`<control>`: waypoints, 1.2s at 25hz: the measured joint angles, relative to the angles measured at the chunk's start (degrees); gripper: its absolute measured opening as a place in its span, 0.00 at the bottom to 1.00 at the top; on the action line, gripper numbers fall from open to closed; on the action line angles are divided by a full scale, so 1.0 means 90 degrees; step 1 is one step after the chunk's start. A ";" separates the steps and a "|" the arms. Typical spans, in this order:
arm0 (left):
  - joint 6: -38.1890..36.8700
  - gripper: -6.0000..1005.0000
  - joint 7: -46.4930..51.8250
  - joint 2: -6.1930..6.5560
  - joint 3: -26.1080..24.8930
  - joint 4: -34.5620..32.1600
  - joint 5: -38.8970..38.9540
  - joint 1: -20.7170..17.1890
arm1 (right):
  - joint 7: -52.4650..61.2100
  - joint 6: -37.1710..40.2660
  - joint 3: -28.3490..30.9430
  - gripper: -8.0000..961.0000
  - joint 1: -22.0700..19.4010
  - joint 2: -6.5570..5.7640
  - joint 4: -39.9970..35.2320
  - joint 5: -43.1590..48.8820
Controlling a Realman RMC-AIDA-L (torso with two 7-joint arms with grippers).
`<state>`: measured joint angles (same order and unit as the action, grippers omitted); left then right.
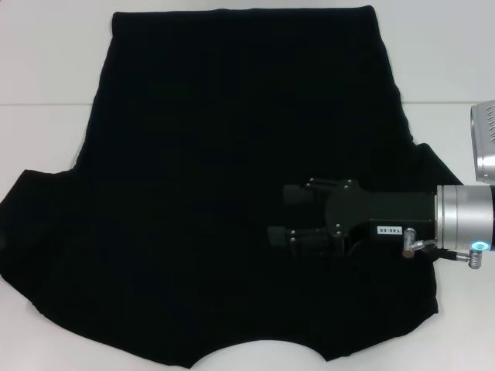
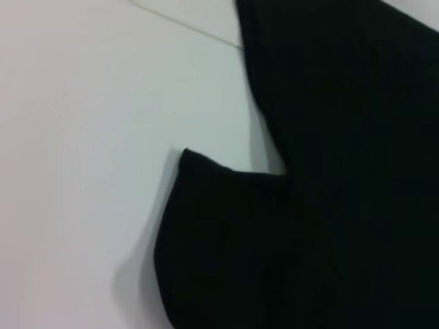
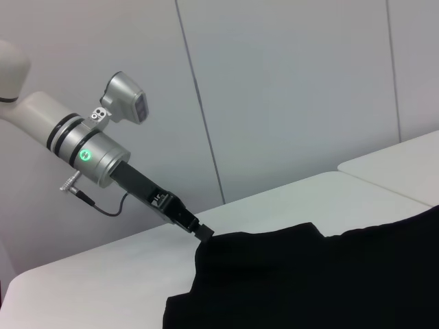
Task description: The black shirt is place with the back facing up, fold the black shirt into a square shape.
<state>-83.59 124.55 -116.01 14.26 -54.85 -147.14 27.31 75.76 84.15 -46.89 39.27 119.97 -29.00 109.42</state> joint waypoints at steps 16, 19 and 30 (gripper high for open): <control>-0.0091 0.01 -0.0289 0.0083 0.0073 0.0668 0.0526 0.0464 | -0.0072 -0.0058 -0.0021 0.92 -0.0062 0.0000 0.0020 0.0001; -0.0048 0.01 -0.0547 0.0064 0.0100 0.0979 0.0570 0.0756 | -0.0098 -0.0057 -0.0013 0.92 -0.0066 0.0000 0.0027 0.0001; 0.0085 0.04 -0.1454 -0.0258 0.1122 0.1556 0.0588 0.1335 | -0.0108 -0.0015 -0.0018 0.92 -0.0085 -0.0007 0.0029 0.0001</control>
<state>-82.83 111.46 -118.34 24.36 -40.85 -141.85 39.32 74.79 84.01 -47.05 38.51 119.91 -28.74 109.43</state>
